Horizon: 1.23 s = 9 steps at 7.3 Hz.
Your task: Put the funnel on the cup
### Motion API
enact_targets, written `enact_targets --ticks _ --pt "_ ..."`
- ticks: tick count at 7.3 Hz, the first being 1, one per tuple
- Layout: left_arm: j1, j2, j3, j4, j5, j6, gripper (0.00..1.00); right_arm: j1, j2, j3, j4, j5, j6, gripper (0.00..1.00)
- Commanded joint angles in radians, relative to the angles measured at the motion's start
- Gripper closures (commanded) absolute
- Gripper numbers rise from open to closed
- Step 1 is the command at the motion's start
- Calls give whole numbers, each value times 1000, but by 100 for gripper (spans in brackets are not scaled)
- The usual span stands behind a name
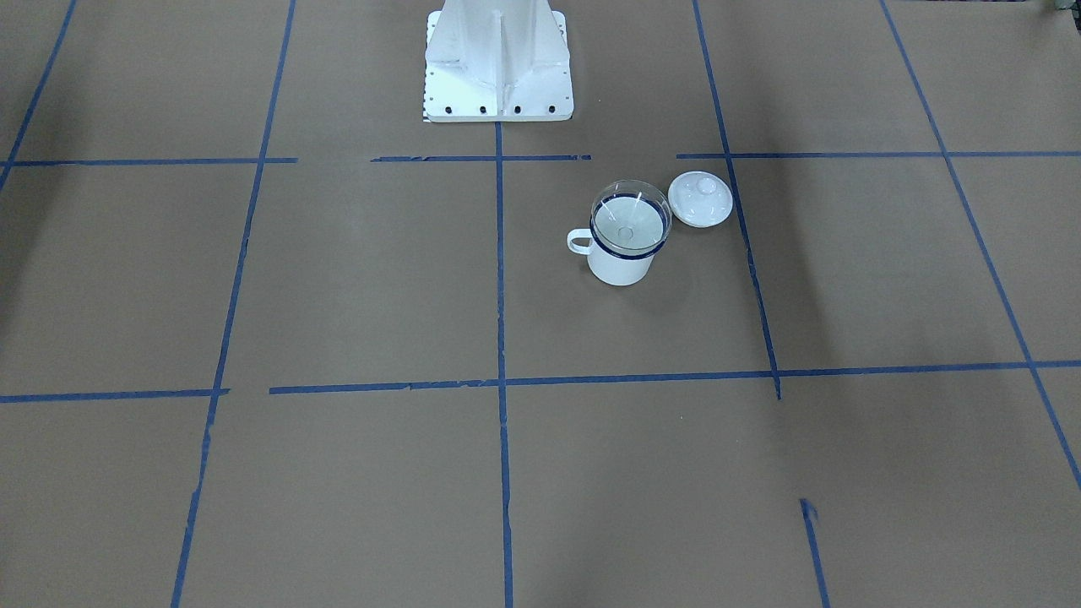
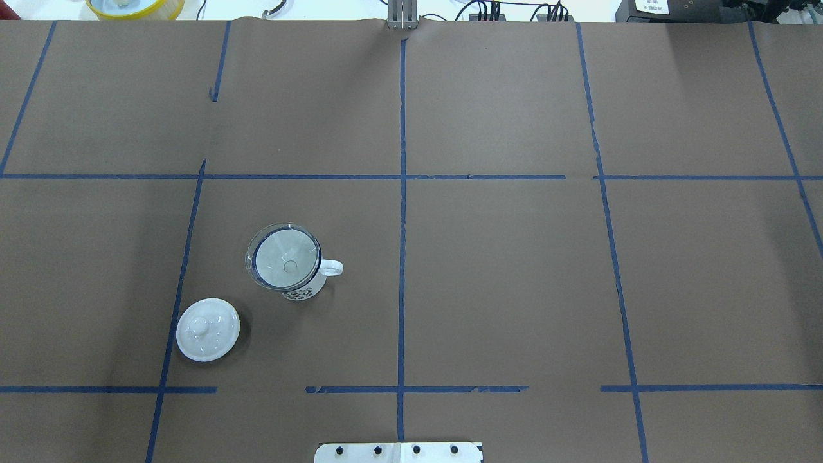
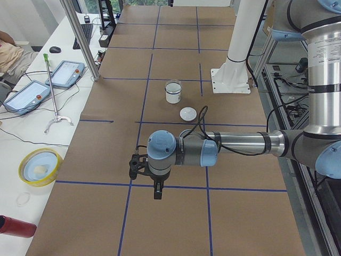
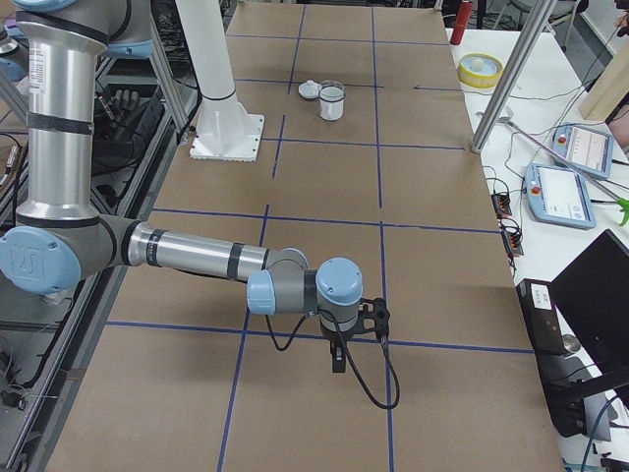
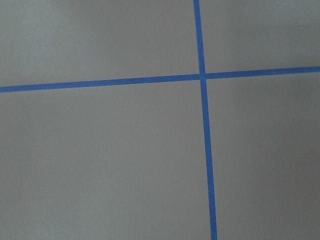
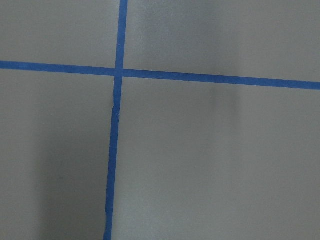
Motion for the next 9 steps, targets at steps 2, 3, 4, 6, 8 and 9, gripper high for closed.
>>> enact_targets --ticks 2,3,4,6,8,9 --pt "1 -2 0 -55 -2 -68 0 0 0 0 0 0 0 0" --pt "1 -1 -1 -59 -4 -65 0 0 0 0 0 0 0 0" --pt "1 1 2 -59 7 -62 0 0 0 0 0 0 0 0" --pt "3 1 0 -1 7 -4 0 0 0 0 0 0 0 0" --pt "3 -14 -9 123 -1 151 0 0 0 0 0 0 0 0" --pt "3 -16 0 119 -4 153 0 0 0 0 0 -2 0 0"
